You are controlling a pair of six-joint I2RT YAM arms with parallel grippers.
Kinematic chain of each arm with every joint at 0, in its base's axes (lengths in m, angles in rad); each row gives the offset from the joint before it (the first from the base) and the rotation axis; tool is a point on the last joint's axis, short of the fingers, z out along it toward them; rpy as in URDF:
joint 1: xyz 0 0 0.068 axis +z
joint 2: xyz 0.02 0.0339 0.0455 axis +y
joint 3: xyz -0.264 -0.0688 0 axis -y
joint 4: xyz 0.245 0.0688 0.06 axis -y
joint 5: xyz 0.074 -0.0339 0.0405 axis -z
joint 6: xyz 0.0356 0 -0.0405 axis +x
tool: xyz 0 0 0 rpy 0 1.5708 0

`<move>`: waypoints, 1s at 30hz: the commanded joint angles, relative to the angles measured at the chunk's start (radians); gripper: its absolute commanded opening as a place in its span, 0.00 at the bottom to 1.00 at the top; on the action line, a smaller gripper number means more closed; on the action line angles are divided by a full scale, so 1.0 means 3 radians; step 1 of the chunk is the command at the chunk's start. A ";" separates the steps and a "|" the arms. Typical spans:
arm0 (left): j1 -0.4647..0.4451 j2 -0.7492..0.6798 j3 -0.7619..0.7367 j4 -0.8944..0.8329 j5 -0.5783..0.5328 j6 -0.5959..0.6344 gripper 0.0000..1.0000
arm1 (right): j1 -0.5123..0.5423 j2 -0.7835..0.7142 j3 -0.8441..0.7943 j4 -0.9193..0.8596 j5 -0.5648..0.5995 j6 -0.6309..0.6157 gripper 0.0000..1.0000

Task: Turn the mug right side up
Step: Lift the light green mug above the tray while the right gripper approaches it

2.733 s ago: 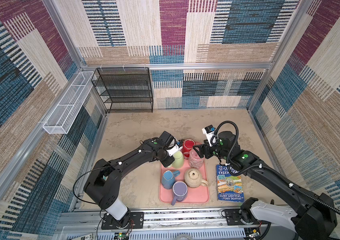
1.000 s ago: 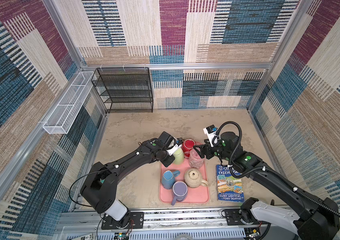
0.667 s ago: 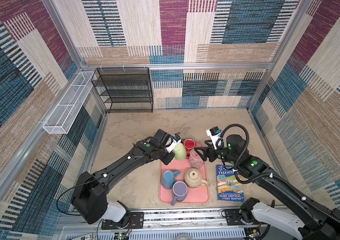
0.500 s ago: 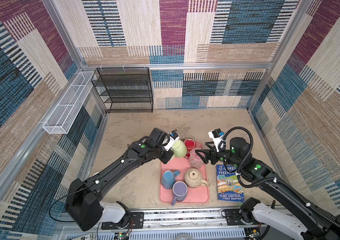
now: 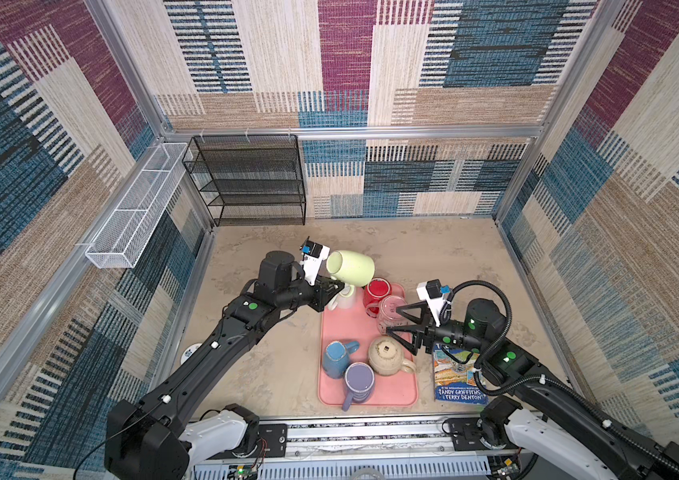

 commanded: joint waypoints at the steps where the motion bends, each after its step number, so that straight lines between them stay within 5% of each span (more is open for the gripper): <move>1: 0.0030 0.0063 0.0011 0.1172 0.0520 -0.0533 0.00 | -0.0013 0.0115 -0.0031 0.0823 -0.0251 0.0302 0.92; 8: 0.0062 0.0202 -0.0101 0.2290 0.0777 -0.1285 0.00 | -0.0223 0.0588 0.0005 0.1793 -0.0409 0.0844 0.92; 19: 0.0087 0.0529 -0.0370 0.3831 0.0771 -0.2236 0.00 | -0.0402 0.1100 0.0354 0.2482 -0.0436 0.1350 0.89; 30: 0.0086 0.0440 -0.0405 0.3983 0.0835 -0.2344 0.00 | -0.0407 0.1658 0.0942 0.2684 -0.0674 0.1563 0.66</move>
